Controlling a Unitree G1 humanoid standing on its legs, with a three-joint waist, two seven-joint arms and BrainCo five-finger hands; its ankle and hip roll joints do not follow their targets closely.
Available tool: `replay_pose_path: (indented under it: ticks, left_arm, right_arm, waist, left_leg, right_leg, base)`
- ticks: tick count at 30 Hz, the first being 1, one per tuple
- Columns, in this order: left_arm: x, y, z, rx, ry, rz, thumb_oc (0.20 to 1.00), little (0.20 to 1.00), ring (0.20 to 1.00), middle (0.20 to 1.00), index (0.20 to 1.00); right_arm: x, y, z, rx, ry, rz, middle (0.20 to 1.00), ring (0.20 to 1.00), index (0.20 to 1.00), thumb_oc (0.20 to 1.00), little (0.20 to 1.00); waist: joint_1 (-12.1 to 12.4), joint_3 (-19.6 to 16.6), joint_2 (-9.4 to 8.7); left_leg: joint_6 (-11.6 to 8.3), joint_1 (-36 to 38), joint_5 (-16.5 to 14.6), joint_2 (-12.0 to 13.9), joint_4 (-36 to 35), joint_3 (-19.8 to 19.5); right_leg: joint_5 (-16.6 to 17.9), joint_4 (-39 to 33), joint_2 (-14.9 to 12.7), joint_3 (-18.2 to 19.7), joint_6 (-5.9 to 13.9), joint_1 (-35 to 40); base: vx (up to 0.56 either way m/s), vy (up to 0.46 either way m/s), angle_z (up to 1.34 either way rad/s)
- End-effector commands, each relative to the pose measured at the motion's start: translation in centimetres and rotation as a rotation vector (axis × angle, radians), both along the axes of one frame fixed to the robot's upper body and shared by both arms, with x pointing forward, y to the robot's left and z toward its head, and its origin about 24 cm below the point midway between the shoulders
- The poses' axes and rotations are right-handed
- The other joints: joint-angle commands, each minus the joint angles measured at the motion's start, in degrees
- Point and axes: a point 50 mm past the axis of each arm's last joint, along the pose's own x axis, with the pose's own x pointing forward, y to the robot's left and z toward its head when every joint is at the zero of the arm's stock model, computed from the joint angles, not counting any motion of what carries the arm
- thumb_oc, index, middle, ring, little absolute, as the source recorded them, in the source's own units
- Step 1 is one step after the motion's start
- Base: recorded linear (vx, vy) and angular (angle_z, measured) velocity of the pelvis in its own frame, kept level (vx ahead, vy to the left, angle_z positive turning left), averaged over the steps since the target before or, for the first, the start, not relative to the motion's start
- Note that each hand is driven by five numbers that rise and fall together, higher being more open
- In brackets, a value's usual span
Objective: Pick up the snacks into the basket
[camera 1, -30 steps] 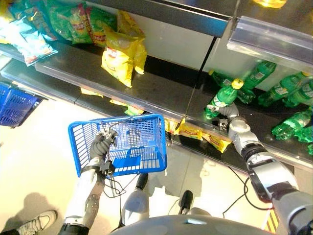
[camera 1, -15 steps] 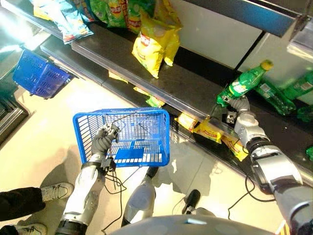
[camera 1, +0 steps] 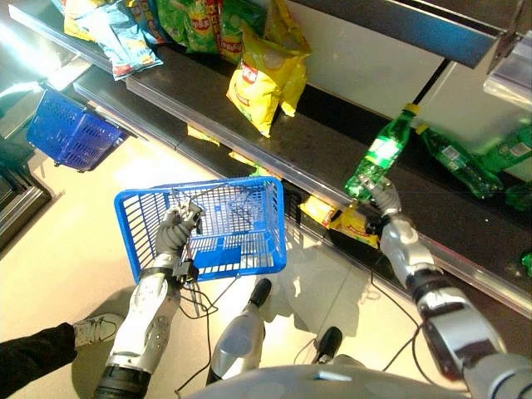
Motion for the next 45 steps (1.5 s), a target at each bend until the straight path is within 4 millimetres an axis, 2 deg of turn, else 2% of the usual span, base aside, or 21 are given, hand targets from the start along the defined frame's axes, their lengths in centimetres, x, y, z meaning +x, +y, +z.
replay_pose_path:
  ticks: [1,4,10,12,15,16,17,19,20,21,24,29,33,34,38,39,42,43,44,45]
  left_arm:
    - [0.4,0.3,6.2,-0.003,-0.350,0.011,0.200,0.200,0.200,0.200,0.200]
    - [0.4,0.3,6.4,0.024,-0.359,-0.001,0.200,0.200,0.200,0.200,0.200]
    - [0.5,-1.3,7.4,0.026,-0.415,-0.084,0.200,0.200,0.200,0.200,0.200]
    - [0.6,-1.5,7.5,0.025,-0.417,-0.100,0.200,0.200,0.200,0.200,0.200]
    - [0.7,-2.8,8.0,0.014,-0.442,-0.184,0.200,0.200,0.200,0.200,0.200]
    - [0.7,-2.7,8.0,0.014,-0.442,-0.183,0.200,0.200,0.200,0.200,0.200]
    - [0.7,-3.2,8.2,0.013,-0.445,-0.216,0.200,0.200,0.200,0.200,0.200]
    - [0.9,-4.0,8.5,0.009,-0.456,-0.276,0.200,0.200,0.200,0.200,0.200]
    - [1.0,-4.0,8.5,0.010,-0.457,-0.275,0.200,0.200,0.200,0.200,0.200]
    - [1.3,-4.7,9.0,0.007,-0.479,-0.311,0.200,0.200,0.200,0.200,0.200]
    - [1.7,-5.7,9.7,-0.034,-0.503,-0.361,0.200,0.200,0.200,0.200,0.200]
    - [1.8,-7.0,10.4,-0.098,-0.510,-0.428,0.200,0.200,0.200,0.200,0.200]
    - [1.8,-8.2,11.2,-0.146,-0.518,-0.502,0.200,0.200,0.200,0.200,0.200]
    - [1.8,-8.8,11.4,-0.169,-0.515,-0.532,0.200,0.200,0.200,0.200,0.200]
    - [1.7,-9.4,11.8,-0.188,-0.521,-0.574,0.200,0.200,0.200,0.200,0.200]
    - [1.6,-10.0,12.1,-0.204,-0.526,-0.606,0.200,0.200,0.200,0.200,0.200]
    - [1.4,-10.6,12.6,-0.223,-0.537,-0.639,0.200,0.200,0.200,0.200,0.200]
    - [1.2,-11.4,12.9,-0.240,-0.536,-0.686,0.200,0.200,0.200,0.200,0.200]
    - [1.2,-11.4,12.9,-0.240,-0.537,-0.686,0.200,0.200,0.200,0.200,0.200]
    - [0.9,-12.2,13.0,-0.275,-0.530,-0.730,0.200,0.200,0.200,0.200,0.200]
  right_arm:
    - [1.1,2.2,6.7,-0.080,-0.356,0.158,0.200,0.200,0.200,0.200,0.200]
    - [0.0,2.3,7.2,-0.132,-0.393,0.199,0.200,0.200,0.200,0.200,0.200]
    - [-2.5,3.4,9.0,-0.194,-0.512,0.319,0.200,0.200,0.200,0.200,0.200]
    - [-2.8,3.5,8.9,-0.204,-0.515,0.337,0.200,0.200,0.200,0.200,0.200]
    - [-3.7,6.0,8.0,-0.276,-0.473,0.542,0.200,0.200,0.200,0.200,0.200]
    - [-3.7,6.0,8.0,-0.276,-0.473,0.542,0.200,0.200,0.200,0.200,0.200]
    - [-3.8,6.5,7.5,-0.292,-0.446,0.588,0.200,0.200,0.200,0.200,0.200]
    - [-4.1,7.9,4.6,-0.310,-0.315,0.687,0.200,0.200,0.200,0.200,0.200]
    - [-4.1,7.9,4.6,-0.309,-0.316,0.688,0.200,0.200,0.200,0.200,0.200]
    - [-4.4,9.0,2.5,-0.365,-0.226,0.768,0.200,0.200,0.200,0.200,0.200]
    - [-5.2,9.5,-0.8,-0.379,-0.072,0.824,0.200,0.200,0.200,0.200,0.200]
    - [-5.6,9.7,-3.9,-0.416,0.065,0.839,0.200,0.200,0.200,0.200,0.200]
    - [-5.8,9.8,-5.6,-0.483,0.141,0.867,0.200,0.200,0.200,0.200,0.200]
    - [-5.9,9.8,-6.5,-0.499,0.189,0.866,0.200,0.200,0.200,0.200,0.200]
    - [-5.7,10.5,-6.8,-0.520,0.200,0.888,0.200,0.200,0.200,0.200,0.200]
    - [-5.3,10.4,-7.3,-0.520,0.235,0.851,0.200,0.200,0.200,0.200,0.200]
    - [-4.1,10.9,-6.8,-0.510,0.216,0.806,0.200,0.200,0.200,0.200,0.200]
    - [-2.1,11.3,-5.1,-0.519,0.154,0.759,0.200,0.200,0.200,0.200,0.200]
    - [-2.1,11.3,-5.1,-0.519,0.154,0.759,0.200,0.200,0.200,0.200,0.200]
    - [-0.6,11.9,-3.6,-0.500,0.100,0.717,0.200,0.200,0.200,0.200,0.200]
  waist:
    - [-1.17,-5.16,-2.21]
    - [-1.27,-5.28,-2.61]
    - [-1.64,-5.04,-2.87]
    - [-1.79,-5.06,-2.84]
    - [-1.95,-4.93,-3.27]
    - [-1.98,-4.92,-3.27]
    - [-1.95,-4.93,-3.44]
    - [-1.80,-5.12,-3.96]
    - [-1.86,-5.11,-4.03]
    - [-1.57,-5.19,-4.19]
    - [-1.20,-4.95,-4.26]
    - [-0.95,-4.57,-3.86]
    - [-0.54,-3.96,-3.07]
    - [-0.29,-3.85,-2.74]
    - [-0.17,-3.63,-2.19]
    - [0.06,-3.20,-1.69]
    - [0.58,-2.18,-1.08]
    - [1.11,0.08,-0.30]
    - [1.16,0.06,-0.33]
    - [2.02,1.89,0.23]
  left_leg:
    - [4.32,3.14,-4.07,-3.02,-2.06,2.96]
    - [4.45,3.30,-4.21,-3.17,-2.15,3.45]
    - [4.71,3.34,-4.13,-3.45,-2.32,2.71]
    - [4.71,3.30,-4.08,-3.55,-2.29,2.36]
    - [4.52,3.18,-3.89,-3.70,-2.30,1.56]
    - [4.52,3.18,-3.89,-3.71,-2.30,1.54]
    - [4.51,3.19,-3.91,-3.71,-2.29,1.43]
    - [4.56,3.33,-4.00,-3.76,-2.35,1.19]
    - [4.56,3.30,-4.01,-3.76,-2.35,1.20]
    - [4.46,3.21,-4.03,-3.77,-2.40,0.98]
    - [4.35,3.12,-3.93,-3.93,-2.44,0.39]
    - [4.25,2.84,-3.73,-4.08,-2.47,-0.56]
    - [4.09,2.37,-3.41,-4.23,-2.50,-1.05]
    - [4.10,2.26,-3.34,-4.24,-2.50,-1.25]
    - [4.11,2.07,-3.26,-4.17,-2.49,-1.42]
    - [4.07,1.78,-3.17,-4.11,-2.38,-1.39]
    - [4.19,1.02,-3.03,-4.05,-1.83,-1.12]
    - [4.37,-1.35,-3.67,-4.35,1.89,-0.02]
    - [4.38,-1.44,-3.72,-4.37,1.99,0.04]
    - [4.50,-4.71,-4.63,-5.20,6.48,0.27]
  right_leg:
    - [-2.78,8.38,-2.84,3.44,1.10,-3.60]
    - [-2.75,8.56,-2.98,3.78,1.13,-3.78]
    - [-2.55,8.74,-3.05,3.44,1.49,-3.96]
    - [-2.66,8.84,-3.07,3.29,1.47,-3.89]
    - [-3.07,9.30,-3.14,2.73,1.40,-3.78]
    - [-3.08,9.31,-3.14,2.70,1.40,-3.77]
    - [-3.09,9.37,-3.19,2.64,1.41,-3.76]
    - [-3.05,9.44,-3.21,2.39,1.43,-3.69]
    - [-3.06,9.45,-3.22,2.40,1.44,-3.73]
    - [-3.27,9.59,-3.26,2.23,1.44,-3.77]
    - [-3.48,10.12,-3.27,2.01,1.38,-4.08]
    - [-3.68,10.47,-3.34,1.03,1.30,-4.06]
    - [-3.56,10.51,-3.35,0.46,1.30,-4.34]
    - [-3.50,10.51,-3.34,0.25,1.31,-4.42]
    - [-3.51,10.75,-3.40,0.24,1.30,-4.70]
    - [-3.54,11.13,-3.44,0.25,1.31,-5.17]
    - [-3.69,12.30,-3.51,0.80,1.31,-6.40]
    - [-3.66,14.11,-4.01,1.80,1.22,-8.08]
    - [-3.68,14.17,-4.03,1.86,1.22,-8.17]
    - [-3.64,15.11,-4.33,2.13,0.84,-9.46]
  base:
    - [-0.03,0.026,-0.13]
    - [-0.03,0.032,-0.11]
    - [-0.03,0.015,-0.02]
    - [0.00,0.000,0.00]
    - [-0.01,0.004,0.03]
    - [-0.01,-0.004,0.03]
    - [0.01,-0.011,0.05]
    - [0.01,-0.008,0.07]
    - [0.00,0.001,0.05]
    - [0.00,0.002,0.05]
    - [0.00,-0.007,0.10]
    - [0.00,-0.020,0.15]
    - [-0.02,-0.010,0.09]
    - [-0.01,-0.014,0.06]
    - [0.00,0.000,0.00]
    - [0.00,0.000,0.00]
    - [-0.07,0.004,0.00]
    - [-0.08,0.006,0.01]
    - [-0.16,0.002,-0.02]
    - [-0.08,-0.013,0.01]
